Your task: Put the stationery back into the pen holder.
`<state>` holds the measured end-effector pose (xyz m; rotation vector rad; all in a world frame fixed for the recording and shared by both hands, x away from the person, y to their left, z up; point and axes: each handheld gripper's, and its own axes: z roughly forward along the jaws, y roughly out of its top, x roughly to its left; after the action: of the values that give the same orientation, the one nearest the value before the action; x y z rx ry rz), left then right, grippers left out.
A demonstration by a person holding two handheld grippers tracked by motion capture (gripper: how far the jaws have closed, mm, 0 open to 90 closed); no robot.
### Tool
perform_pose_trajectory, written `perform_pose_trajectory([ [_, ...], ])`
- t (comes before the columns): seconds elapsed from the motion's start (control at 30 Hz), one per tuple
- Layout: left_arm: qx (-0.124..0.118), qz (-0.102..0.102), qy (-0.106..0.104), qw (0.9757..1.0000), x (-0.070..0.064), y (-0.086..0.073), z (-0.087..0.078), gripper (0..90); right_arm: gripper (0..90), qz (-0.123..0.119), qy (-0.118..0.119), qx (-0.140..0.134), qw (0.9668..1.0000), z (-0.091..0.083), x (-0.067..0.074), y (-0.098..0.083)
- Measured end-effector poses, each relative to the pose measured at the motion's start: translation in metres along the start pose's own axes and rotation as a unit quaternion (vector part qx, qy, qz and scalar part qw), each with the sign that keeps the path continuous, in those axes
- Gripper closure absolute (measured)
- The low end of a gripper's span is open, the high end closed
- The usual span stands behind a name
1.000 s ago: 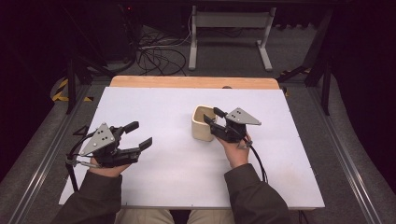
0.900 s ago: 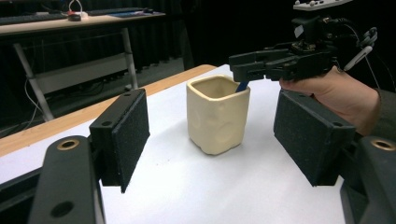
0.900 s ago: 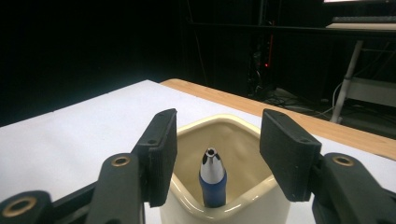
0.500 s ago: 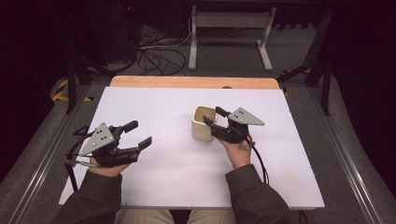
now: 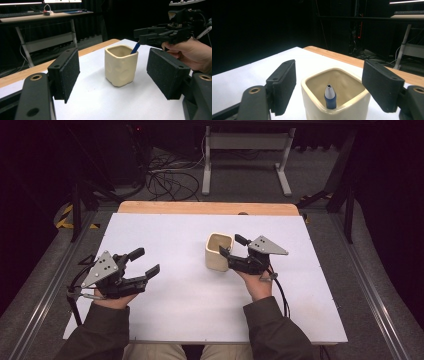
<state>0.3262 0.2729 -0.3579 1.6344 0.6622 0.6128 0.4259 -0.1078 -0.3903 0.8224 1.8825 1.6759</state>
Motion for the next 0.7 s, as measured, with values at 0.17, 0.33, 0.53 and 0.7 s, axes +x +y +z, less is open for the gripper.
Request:
perform_pose_trajectory([
  [0.17, 0.0, 0.0, 0.0, 1.0, 0.0, 0.0, 0.0, 27.3, 24.5, 0.004, 0.003, -0.001, 1.0, -0.004, 0.0, 0.002],
  [0.33, 0.0, 0.0, -0.002, 1.0, -0.001, 0.0, 0.0, 27.2, 21.7, 0.005, 0.006, -0.002, 1.0, -0.009, -0.001, 0.003],
  [0.53, 0.0, 0.001, -0.001, 1.0, -0.001, 0.001, 0.0, 27.2, 19.8, 0.009, 0.004, -0.006, 0.9999, -0.016, -0.003, 0.005],
  [0.7, 0.0, 0.001, 0.0, 1.0, 0.0, 0.0, 0.0, 27.2, 18.2, 0.01, 0.003, -0.009, 0.9999, -0.021, -0.003, 0.006],
])
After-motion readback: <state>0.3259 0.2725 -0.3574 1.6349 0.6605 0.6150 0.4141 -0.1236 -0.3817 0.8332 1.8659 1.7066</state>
